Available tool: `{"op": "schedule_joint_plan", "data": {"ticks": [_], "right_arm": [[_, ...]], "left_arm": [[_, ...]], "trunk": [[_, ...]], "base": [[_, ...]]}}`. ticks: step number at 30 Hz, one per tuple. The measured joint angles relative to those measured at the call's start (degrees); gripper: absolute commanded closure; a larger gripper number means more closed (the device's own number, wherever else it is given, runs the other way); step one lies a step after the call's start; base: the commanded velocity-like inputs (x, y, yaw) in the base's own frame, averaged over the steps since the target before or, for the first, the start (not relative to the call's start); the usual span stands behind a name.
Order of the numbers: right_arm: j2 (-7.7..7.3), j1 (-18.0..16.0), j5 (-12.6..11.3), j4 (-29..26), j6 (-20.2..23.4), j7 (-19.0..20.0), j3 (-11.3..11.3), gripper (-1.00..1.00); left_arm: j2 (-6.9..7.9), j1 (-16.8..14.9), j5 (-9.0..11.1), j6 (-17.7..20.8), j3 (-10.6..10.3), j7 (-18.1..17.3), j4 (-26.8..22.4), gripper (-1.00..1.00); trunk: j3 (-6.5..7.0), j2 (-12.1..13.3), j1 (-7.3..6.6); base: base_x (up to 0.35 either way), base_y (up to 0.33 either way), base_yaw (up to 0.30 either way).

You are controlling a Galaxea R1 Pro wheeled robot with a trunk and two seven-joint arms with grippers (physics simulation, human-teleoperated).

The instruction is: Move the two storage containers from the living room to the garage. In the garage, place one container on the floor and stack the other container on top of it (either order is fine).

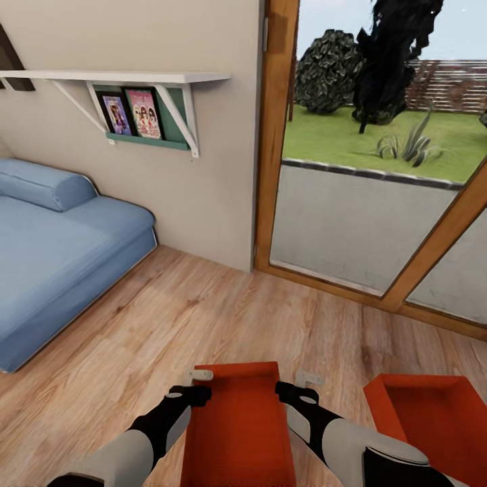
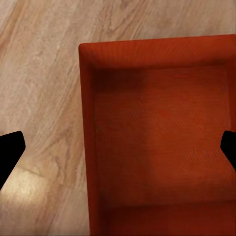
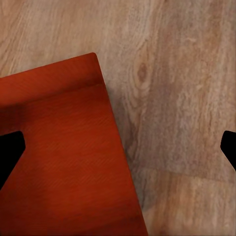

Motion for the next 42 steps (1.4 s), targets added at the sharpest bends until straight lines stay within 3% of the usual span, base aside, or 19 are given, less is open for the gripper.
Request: {"op": "schedule_joint_plan", "data": {"ticks": [42], "right_arm": [[0.0,-0.02,-0.03,0.0,-0.09,0.0,0.0,-1.0]], "left_arm": [[0.0,0.0,0.05,0.02,0.0,0.0,0.26,-1.0]], "trunk": [[-3.9,0.0,0.0]], "base": [[0.0,0.0,0.0]]}}
